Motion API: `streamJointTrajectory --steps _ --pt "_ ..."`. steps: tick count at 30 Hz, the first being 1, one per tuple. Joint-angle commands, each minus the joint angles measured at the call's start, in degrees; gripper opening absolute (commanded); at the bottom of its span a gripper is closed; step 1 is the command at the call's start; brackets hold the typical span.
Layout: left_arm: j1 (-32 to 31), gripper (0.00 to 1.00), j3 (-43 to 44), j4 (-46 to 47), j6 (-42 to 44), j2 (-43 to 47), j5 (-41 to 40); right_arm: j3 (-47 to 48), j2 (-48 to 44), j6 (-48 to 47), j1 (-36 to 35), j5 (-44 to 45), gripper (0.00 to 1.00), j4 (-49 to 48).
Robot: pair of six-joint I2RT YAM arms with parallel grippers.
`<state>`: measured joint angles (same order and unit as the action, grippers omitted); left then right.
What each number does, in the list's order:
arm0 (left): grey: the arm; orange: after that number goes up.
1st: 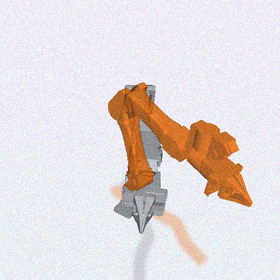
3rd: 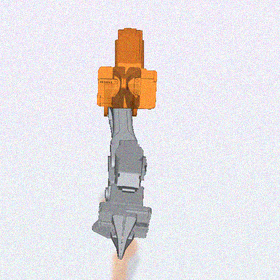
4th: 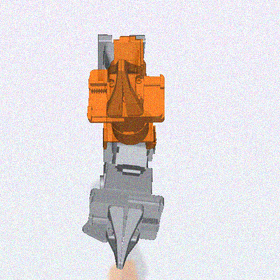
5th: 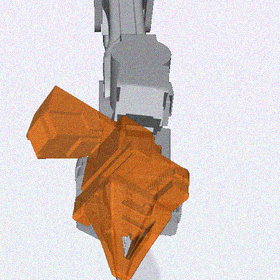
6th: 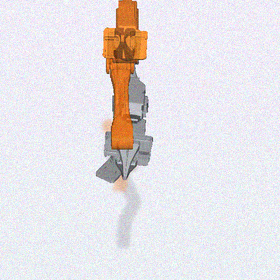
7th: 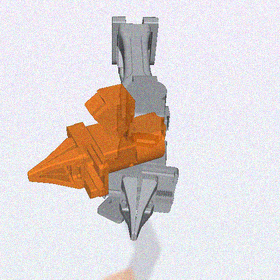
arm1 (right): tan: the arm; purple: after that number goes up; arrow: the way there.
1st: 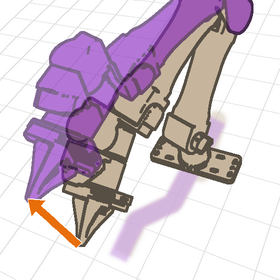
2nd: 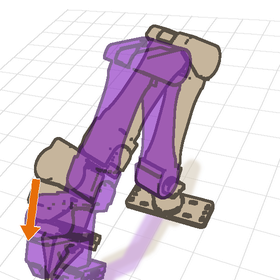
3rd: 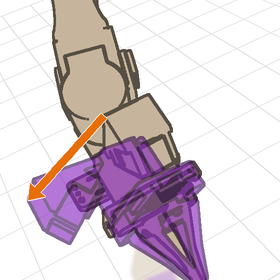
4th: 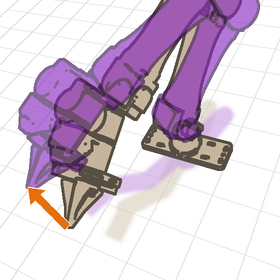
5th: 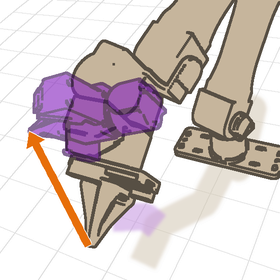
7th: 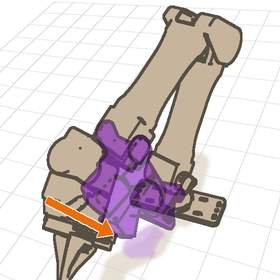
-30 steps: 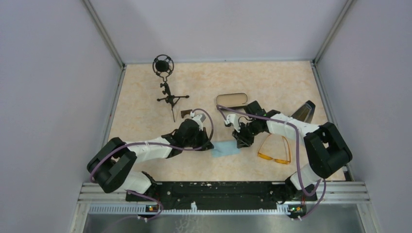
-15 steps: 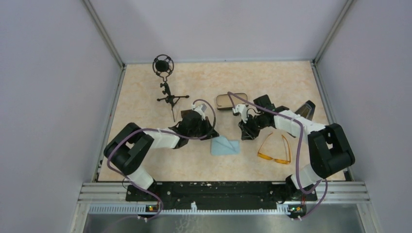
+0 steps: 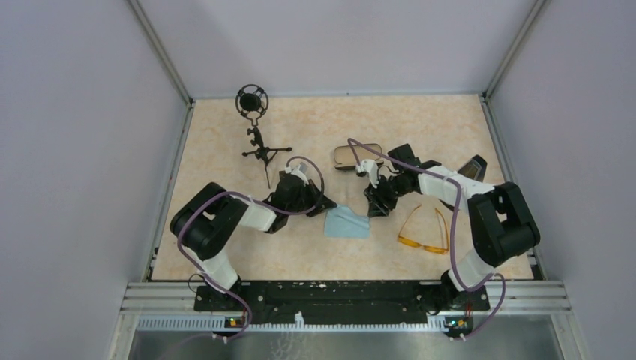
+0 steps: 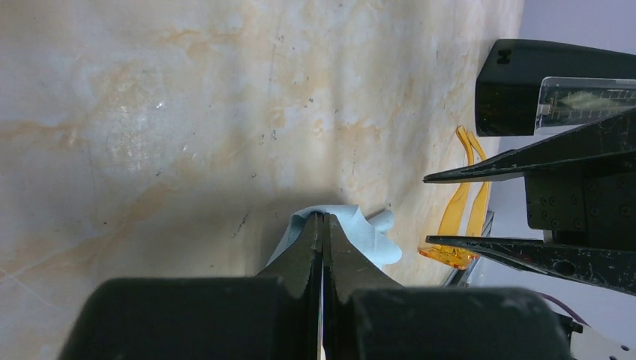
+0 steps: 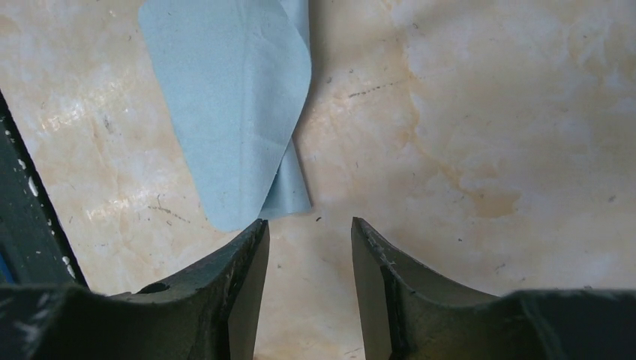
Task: Organize the sunglasses
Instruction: Fold the glasses cleaning cloth at the center of the board.
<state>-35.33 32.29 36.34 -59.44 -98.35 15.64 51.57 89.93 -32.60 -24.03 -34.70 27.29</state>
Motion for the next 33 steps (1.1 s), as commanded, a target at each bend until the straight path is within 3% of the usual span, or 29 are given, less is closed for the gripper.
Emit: streamJointTrajectory --steps 1,13,25,33 --pt "0.3 0.0 -0.8 7.0 -3.4 -1.3 0.9 4.4 3.4 -1.4 -0.2 -5.9 0.45 2.0" --pt "0.3 0.0 -1.6 7.6 -4.0 -0.8 1.0 4.7 5.2 -3.4 -1.1 -7.8 0.43 8.7" --pt "0.3 0.0 -2.1 8.2 -4.2 -0.6 1.3 5.5 7.7 -2.5 -3.7 -7.4 0.39 8.3" --pt "0.3 0.0 -2.0 8.4 -4.2 -0.7 1.4 6.1 8.8 -2.1 -4.4 -7.7 0.22 8.1"
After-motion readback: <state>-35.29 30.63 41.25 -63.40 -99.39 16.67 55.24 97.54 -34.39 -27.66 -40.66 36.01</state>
